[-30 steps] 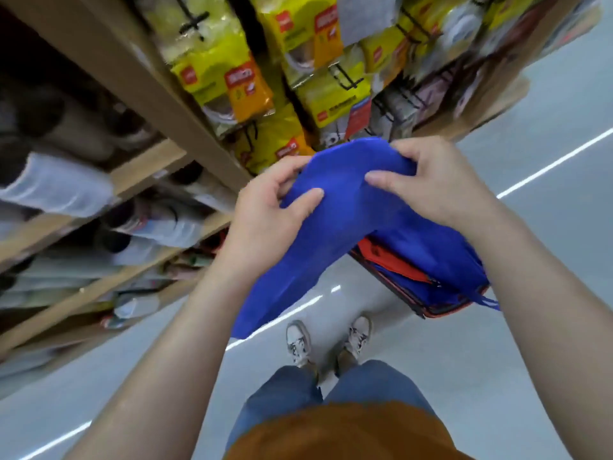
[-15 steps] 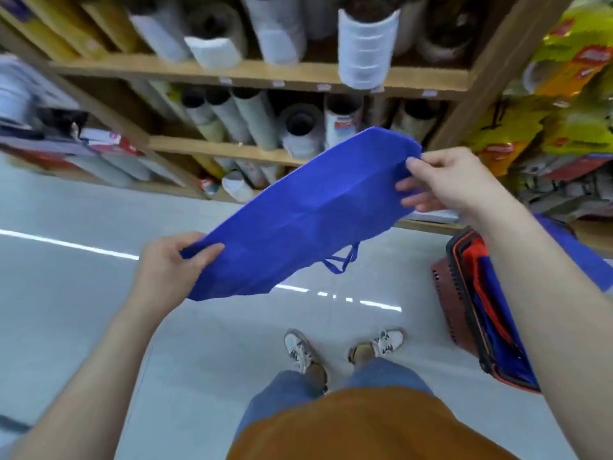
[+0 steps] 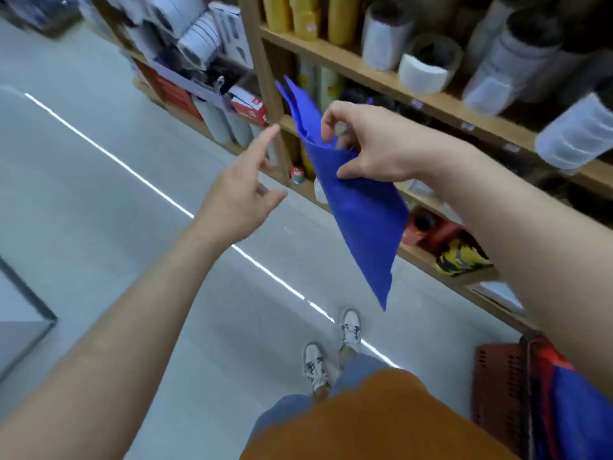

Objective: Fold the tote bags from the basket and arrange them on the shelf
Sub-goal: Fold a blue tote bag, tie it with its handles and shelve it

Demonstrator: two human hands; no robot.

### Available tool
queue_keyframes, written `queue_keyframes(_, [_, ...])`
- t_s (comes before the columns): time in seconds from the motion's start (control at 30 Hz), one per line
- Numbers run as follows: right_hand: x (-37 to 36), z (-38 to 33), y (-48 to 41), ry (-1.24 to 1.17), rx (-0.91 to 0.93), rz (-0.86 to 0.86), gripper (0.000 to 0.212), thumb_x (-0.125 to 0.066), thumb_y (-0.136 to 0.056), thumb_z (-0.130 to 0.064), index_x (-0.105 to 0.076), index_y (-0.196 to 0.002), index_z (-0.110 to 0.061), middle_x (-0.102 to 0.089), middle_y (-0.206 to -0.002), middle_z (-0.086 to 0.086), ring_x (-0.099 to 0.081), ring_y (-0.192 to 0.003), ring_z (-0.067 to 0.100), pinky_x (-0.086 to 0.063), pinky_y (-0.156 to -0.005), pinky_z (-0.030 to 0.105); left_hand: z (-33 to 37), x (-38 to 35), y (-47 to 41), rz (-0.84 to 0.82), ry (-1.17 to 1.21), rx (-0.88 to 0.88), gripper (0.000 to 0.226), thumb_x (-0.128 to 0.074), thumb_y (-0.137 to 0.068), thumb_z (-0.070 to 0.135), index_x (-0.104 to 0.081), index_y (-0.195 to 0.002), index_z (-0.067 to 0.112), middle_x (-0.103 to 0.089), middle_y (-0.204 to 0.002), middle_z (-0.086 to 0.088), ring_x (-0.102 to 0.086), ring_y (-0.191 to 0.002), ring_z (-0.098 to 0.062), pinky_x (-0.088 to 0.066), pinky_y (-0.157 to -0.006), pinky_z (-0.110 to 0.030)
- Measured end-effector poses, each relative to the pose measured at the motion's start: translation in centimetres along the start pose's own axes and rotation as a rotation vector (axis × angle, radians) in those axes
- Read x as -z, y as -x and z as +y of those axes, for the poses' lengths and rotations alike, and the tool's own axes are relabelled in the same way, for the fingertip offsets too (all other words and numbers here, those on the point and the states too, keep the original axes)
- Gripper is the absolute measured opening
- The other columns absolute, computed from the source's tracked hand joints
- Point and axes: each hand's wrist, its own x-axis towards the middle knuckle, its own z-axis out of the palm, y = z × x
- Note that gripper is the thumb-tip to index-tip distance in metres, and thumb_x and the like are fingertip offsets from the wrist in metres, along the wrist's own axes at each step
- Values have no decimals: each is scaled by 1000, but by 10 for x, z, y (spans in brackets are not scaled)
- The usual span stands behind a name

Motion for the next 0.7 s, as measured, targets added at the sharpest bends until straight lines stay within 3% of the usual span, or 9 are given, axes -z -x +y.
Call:
queue_keyframes(0.07, [14,-16,-13,116,64,-31,39,-73,-80,-7,-53,-107,-26,-59,-88,-10,-53,-78,13,-41,-69,27,17,18,-33,29,14,0,98,-73,-82,20,-8,-148,52,-67,-93,6,-67,-70,-11,-51,-75,-28])
queue_keyframes(0.1, [22,-21,-17,165,98,-23,37,-72,-80,-6,-57,-107,-27,-58,-88,-13,-54,-83,12,-42,-73,27,20,27,-49,11,-2,18,97,-73,-81,21,-9,-147,53,-69,-87,5,-67,-65,-10,-53,-68,-28])
queue_keyframes(0.17, [41,-22,-29,223,158,42,34,-65,-79,-1,-65,-102,-26,-62,-88,-10,-57,-88,14,-47,-79,30,17,42,-80,-23,-56,87,64,-73,-80,24,-44,-135,42,-71,-82,2,-66,-54,-9,-56,-58,-30])
queue_keyframes(0.23, [63,-13,-42,275,133,138,35,-57,-77,1,-67,-100,-24,-64,-89,-5,-59,-91,20,-51,-79,36,9,55,-108,27,-117,144,16,-73,-80,31,-65,-92,27,-70,-67,1,-64,-49,-9,-58,-60,-36])
queue_keyframes(0.33, [95,4,-61,458,47,246,31,-57,-81,-14,-60,-110,-24,-65,-104,1,-56,-103,28,-43,-71,34,25,64,-146,203,-286,46,29,-70,-82,44,-54,-78,21,-68,-67,1,-67,-69,-20,-54,-72,-44])
queue_keyframes(0.43, [116,4,-88,519,37,372,33,-60,-89,-44,-55,-117,-27,-65,-114,0,-55,-110,30,-40,-71,36,69,73,-183,435,-502,-210,28,-63,-86,45,-50,-83,21,-68,-80,-6,-62,-82,-32,-49,-71,-45])
queue_keyframes(0.53, [149,4,-116,354,45,629,22,-56,-93,-38,-64,-112,-30,-68,-106,-2,-59,-102,29,-48,-78,40,104,85,-219,512,-288,-441,23,-64,-84,34,-58,-103,21,-69,-83,-2,-66,-81,-26,-53,-72,-43])
queue_keyframes(0.63, [197,13,-136,-33,115,781,17,-56,-92,-31,-70,-90,-21,-60,-77,-13,-54,-76,6,-43,-67,28,119,102,-253,434,39,-607,79,-75,-78,19,-32,-145,21,-59,-133,2,-61,-112,-9,-48,-94,-20])
queue_keyframes(0.7, [230,20,-145,-306,109,886,18,-61,-91,-32,-65,-78,-21,-58,-67,-20,-51,-67,-4,-42,-62,20,112,112,-285,411,-44,-673,96,-77,-75,23,-21,-152,10,-33,-153,0,-42,-137,-17,-37,-110,-29])
